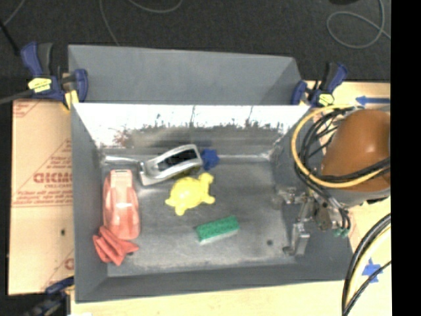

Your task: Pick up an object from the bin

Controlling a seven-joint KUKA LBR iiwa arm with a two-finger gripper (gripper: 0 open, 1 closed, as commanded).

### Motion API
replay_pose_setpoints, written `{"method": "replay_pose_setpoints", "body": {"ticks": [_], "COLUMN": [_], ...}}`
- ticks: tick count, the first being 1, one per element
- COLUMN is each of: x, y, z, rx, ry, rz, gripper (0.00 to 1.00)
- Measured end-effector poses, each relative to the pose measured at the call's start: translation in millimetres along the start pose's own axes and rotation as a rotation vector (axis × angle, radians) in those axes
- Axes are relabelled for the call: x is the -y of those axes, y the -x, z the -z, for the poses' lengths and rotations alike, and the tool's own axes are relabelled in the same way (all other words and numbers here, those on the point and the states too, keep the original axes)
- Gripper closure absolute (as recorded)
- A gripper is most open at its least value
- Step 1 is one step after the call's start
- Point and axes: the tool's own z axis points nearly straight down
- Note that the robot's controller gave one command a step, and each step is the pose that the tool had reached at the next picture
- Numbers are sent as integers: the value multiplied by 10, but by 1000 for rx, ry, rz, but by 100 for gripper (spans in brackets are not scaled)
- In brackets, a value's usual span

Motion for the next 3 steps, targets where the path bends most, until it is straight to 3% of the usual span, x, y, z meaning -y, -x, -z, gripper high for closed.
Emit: {"method": "replay_pose_setpoints", "body": {"ticks": [1, 2, 3], "x": [-4, -721, -941], "y": [19, 114, 113], "z": [42, -706, -736], "rx": [8, 9, 2], "ry": [-2, 1, -2], "rz": [5, -32, 37], "gripper": [0, 0, 0]}}
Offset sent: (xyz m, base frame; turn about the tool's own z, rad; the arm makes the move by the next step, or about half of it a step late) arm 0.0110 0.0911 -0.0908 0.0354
